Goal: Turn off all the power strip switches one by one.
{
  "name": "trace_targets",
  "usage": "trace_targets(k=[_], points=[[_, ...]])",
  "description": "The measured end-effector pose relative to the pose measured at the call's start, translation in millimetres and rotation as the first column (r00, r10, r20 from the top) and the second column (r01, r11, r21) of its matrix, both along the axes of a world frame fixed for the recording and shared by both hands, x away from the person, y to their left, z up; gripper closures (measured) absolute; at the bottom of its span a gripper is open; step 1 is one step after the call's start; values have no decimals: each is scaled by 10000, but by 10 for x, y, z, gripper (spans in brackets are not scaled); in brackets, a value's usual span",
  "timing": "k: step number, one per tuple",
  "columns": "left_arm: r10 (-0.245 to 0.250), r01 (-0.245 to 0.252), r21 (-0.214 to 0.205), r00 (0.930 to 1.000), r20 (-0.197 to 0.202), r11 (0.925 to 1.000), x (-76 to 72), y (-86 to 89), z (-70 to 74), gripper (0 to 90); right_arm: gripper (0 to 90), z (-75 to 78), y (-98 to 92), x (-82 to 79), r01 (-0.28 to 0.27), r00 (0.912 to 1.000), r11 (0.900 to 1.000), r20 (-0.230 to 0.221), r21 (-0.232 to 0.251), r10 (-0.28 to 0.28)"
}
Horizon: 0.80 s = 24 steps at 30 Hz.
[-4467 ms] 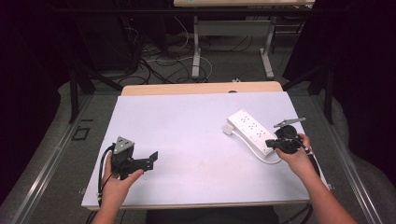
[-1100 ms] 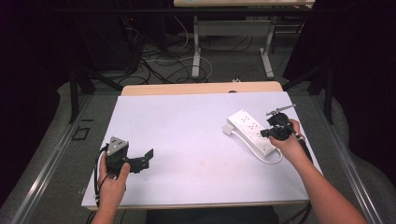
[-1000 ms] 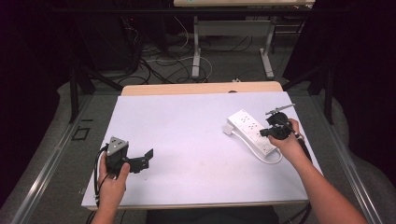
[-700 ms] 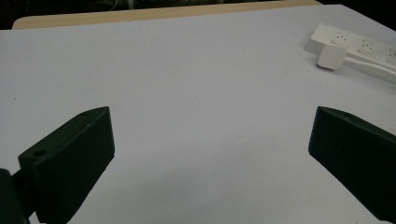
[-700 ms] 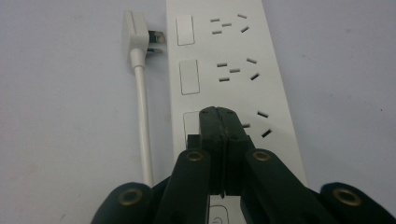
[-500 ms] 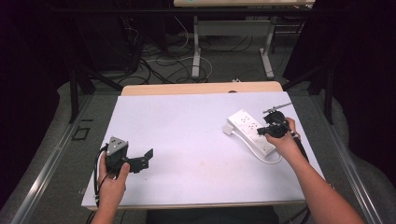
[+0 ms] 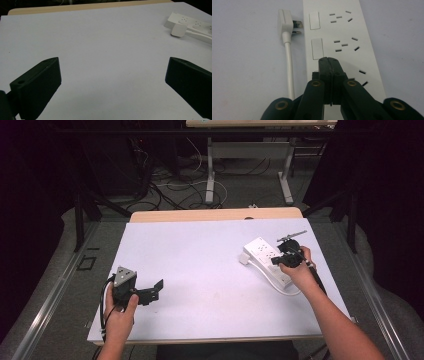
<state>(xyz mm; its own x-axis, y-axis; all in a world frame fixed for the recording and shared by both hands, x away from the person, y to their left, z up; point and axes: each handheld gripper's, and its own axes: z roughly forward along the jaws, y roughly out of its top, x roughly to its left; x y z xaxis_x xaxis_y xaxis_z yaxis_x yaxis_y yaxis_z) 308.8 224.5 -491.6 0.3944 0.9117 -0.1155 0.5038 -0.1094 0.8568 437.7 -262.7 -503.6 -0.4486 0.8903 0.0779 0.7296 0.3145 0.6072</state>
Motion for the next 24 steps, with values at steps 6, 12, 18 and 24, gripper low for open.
trace_targets(k=[6, 12, 18, 24], points=[[-10, 10, 21, 10000, -28, 10000, 0, 1, 0, 4, 900, -21, 40, 8, -108, 9999, 9999, -112, -9, 108], [11, -11, -11, 10000, 8, 10000, 1, 4, 0, 4, 900, -55, 79, 21, -71, 9998, 10000, -159, 17, 71], [7, -7, 28, 10000, 4, 10000, 1, 8, 2, 4, 900, -80, 96, 30, -167, 9995, 9999, -257, 44, 168], [6, -6, 14, 10000, -33, 10000, 0, 8, 1, 3, 900, -111, 119, 40, -81, 9995, 9999, -303, -106, 78]])
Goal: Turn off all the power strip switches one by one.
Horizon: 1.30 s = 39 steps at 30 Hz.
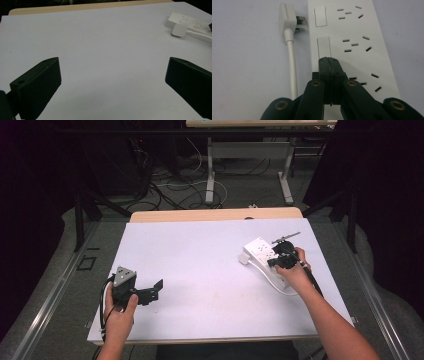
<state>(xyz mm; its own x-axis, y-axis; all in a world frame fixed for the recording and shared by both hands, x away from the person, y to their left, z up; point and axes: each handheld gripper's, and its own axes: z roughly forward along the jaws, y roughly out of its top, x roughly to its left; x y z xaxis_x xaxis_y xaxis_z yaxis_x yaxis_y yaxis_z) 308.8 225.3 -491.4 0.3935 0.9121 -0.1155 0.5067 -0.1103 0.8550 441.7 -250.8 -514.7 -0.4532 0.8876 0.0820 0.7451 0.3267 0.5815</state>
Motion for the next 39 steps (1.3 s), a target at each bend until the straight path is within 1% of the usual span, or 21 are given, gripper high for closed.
trace_targets(k=[6, 8, 11, 20, 21, 22, 28, 29, 30, 32, 39], points=[[-3, 3, 18, 10000, -2, 10000, 0, 2, -1, 3, 900, -22, 3, 5, -33, 9999, 10000, 112, -33, 33], [2, -2, 15, 10000, -2, 10000, -1, 4, 1, 4, 900, -22, -2, 3, -122, 9998, 9999, 143, -88, 124], [-5, 5, 22, 10000, 2, 10000, -3, 3, 3, 3, 900, -22, -3, -1, -18, 10000, 10000, 16, 78, 18], [-12, 12, 34, 10000, 49, 10000, -1, -6, 3, 3, 900, -23, -9, 6, 46, 9999, 9998, -97, 195, -45], [-15, 15, 35, 10000, 48, 10000, -1, -6, 4, 3, 900, -23, -9, 6, 46, 9999, 9998, -97, 195, -45], [-15, 15, 31, 10000, 57, 10000, -2, -6, 5, 4, 900, -26, -21, 10, -84, 10000, 9998, -46, 172, 85], [-20, 20, 42, 10000, 37, 10000, -2, -2, 5, 4, 900, -31, -23, 11, -77, 10000, 9997, -28, 215, 78], [-18, 18, 45, 10000, 39, 10000, -2, -2, 5, 3, 900, -39, -22, 13, -101, 9999, 9995, 53, 306, 100], [-19, 19, 41, 10000, 42, 10000, -2, -3, 6, 3, 900, -29, -11, 9, 29, 10000, 9997, -89, 223, -27], [-17, 16, 44, 10000, 47, 10000, -3, -4, 7, 3, 900, -48, -19, 16, -126, 9999, 9999, -25, 41, 126], [-11, 11, 29, 10000, 58, 10000, -4, 0, 8, 4, 900, -50, -4, 11, -61, 10000, 9999, 10, 99, 61]])
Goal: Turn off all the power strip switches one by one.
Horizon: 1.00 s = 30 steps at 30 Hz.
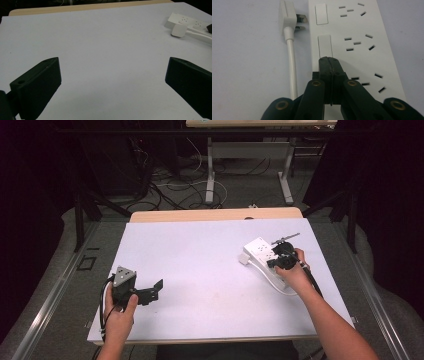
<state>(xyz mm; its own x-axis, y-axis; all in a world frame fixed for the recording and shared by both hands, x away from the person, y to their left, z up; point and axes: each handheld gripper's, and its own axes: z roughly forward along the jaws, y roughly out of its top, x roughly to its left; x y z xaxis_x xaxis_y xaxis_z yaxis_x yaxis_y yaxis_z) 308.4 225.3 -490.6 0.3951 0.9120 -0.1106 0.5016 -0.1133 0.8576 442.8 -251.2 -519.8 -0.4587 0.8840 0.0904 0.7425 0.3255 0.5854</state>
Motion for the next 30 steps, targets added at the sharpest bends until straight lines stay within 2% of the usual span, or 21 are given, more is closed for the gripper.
trace_targets(k=[1, 3, 4, 5, 9, 18, 22, 28, 30], points=[[-1, 1, 1, 10000, 2, 10000, 0, 1, 0, 4, 900, -6, 0, 2, -33, 10000, 10000, 67, 84, 32], [-5, 5, -6, 10000, 3, 10000, 0, 1, 2, 4, 900, -1, 0, 0, -48, 10000, 10000, 50, -46, 48], [-1, 1, -3, 10000, 5, 10000, 0, 1, 2, 4, 900, 12, -3, -1, -96, 9999, 9998, -109, -152, 94], [1, 0, -6, 10000, 6, 10000, 0, 1, 2, 4, 900, 2, 1, 1, -51, 10000, 10000, 31, -59, 51], [9, -9, -11, 10000, -13, 10000, 4, 4, -1, 3, 900, 9, 1, 3, 5, 9999, 10000, -104, 30, -5], [6, -6, -20, 10000, -20, 10000, 4, 5, -2, 4, 900, 23, 45, 11, -164, 9999, 9996, -49, -214, 163], [4, -4, -13, 10000, -20, 10000, 4, 6, -3, 4, 900, 43, 59, 15, -119, 9998, 9998, -142, -155, 117], [11, -11, -18, 10000, -21, 10000, 6, 7, -3, 3, 900, 90, 66, 32, -200, 9998, 9998, 83, -54, 200], [8, -8, -13, 10000, -22, 10000, 6, 6, -3, 3, 900, 119, 72, 39, -208, 9998, 9996, 34, -179, 209]])
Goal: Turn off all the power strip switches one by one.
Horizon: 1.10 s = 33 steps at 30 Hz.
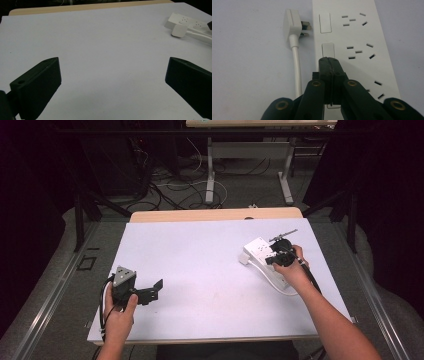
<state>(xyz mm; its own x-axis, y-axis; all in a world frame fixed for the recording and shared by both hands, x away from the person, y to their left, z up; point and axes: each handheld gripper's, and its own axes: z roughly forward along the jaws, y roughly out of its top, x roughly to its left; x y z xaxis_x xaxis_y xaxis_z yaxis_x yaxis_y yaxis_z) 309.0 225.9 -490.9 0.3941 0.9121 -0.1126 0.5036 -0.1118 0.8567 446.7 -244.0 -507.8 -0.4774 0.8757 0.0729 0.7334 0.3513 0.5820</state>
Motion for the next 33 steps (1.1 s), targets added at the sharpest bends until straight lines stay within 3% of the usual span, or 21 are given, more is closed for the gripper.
trace_targets(k=[18, 33], points=[[24, -24, -1, 10000, 33, 10000, 1, 11, 0, 4, 900, 121, 62, 103, 42, 9997, 10000, 258, -29, -41], [60, -60, -39, 10000, 7, 10000, 5, 19, -6, 4, 900, 101, 99, 224, 275, 9992, 9996, 278, 72, -276]])
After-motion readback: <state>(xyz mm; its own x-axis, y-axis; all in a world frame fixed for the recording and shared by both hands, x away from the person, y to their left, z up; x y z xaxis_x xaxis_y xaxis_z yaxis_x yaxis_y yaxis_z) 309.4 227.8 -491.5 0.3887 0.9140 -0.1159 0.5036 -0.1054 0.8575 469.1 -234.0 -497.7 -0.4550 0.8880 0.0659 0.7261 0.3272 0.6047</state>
